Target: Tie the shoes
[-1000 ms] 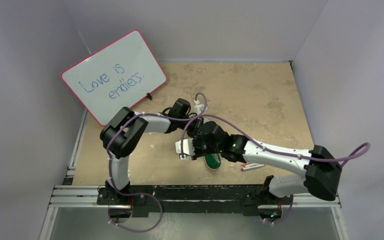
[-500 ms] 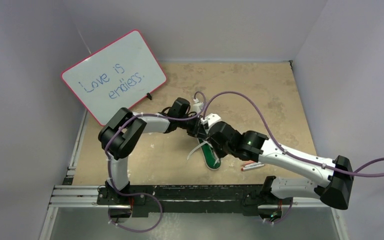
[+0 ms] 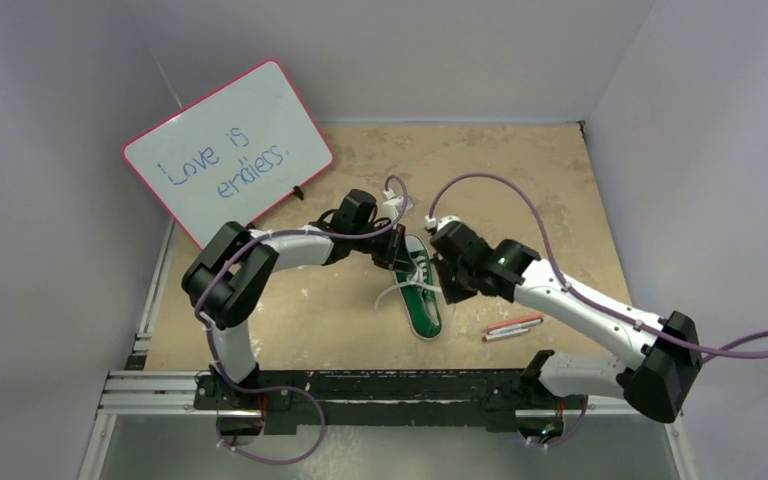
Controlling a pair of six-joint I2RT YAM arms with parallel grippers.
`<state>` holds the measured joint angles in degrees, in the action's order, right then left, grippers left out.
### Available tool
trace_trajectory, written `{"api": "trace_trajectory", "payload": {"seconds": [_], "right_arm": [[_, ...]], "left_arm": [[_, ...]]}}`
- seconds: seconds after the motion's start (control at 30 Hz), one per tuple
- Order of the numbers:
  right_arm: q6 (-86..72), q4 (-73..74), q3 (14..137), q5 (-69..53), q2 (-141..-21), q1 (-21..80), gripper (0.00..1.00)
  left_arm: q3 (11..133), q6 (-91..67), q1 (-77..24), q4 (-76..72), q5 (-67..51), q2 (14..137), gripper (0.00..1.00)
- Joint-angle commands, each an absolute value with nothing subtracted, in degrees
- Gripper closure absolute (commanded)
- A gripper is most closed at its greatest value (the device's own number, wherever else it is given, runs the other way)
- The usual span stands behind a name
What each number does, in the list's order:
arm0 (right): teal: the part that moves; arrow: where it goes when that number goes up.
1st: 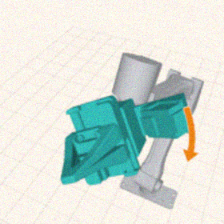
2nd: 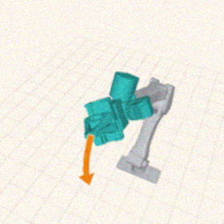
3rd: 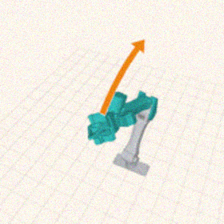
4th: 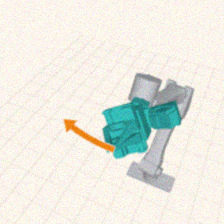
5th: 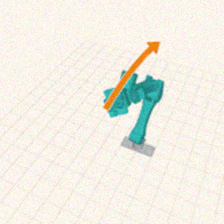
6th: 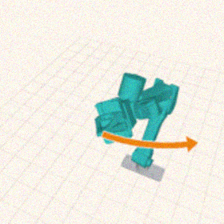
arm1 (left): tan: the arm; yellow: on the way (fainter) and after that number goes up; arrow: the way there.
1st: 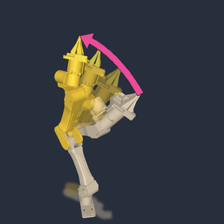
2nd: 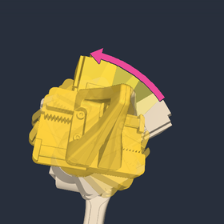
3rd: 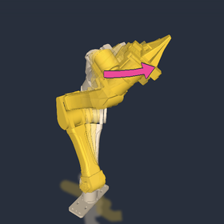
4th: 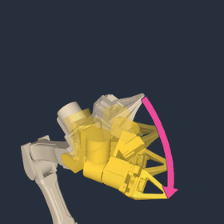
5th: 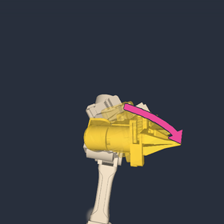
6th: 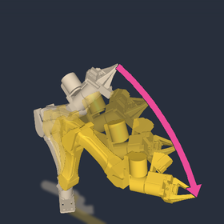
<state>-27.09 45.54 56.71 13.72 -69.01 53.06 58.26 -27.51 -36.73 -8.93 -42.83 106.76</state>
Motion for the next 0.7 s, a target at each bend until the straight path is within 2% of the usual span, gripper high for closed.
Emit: {"api": "trace_trajectory", "payload": {"seconds": [0.0, 0.13, 0.33, 0.5, 0.67], "right_arm": [[-17.99, 37.82, 57.31, 0.31, -69.58, 40.37, 1.0], [-16.92, 38.07, 56.69, -1.87, -75.05, 34.7, 1.0], [-16.26, 39.81, 57.1, -6.89, -82.74, 32.37, 1.0], [-17.93, 43.89, 57.31, -6.2, -84.81, 31.58, 1.0], [-18.19, 46.76, 57.04, -10.56, -83.81, 31.38, 1.0]], "left_arm": [[57.0, -28.17, -36.2, -9.85, -42.57, 100.69, 1.0], [55.17, -29.06, -36.15, -10.77, -42.57, 98.75, 1.0], [55.81, -27.63, -36.21, -9.76, -43.21, 98.83, 1.0], [57.44, -26.52, -36.19, -9.55, -43.58, 100.28, 1.0], [58.7, -22.98, -36.12, -6.27, -43.1, 98.46, 1.0]]}}
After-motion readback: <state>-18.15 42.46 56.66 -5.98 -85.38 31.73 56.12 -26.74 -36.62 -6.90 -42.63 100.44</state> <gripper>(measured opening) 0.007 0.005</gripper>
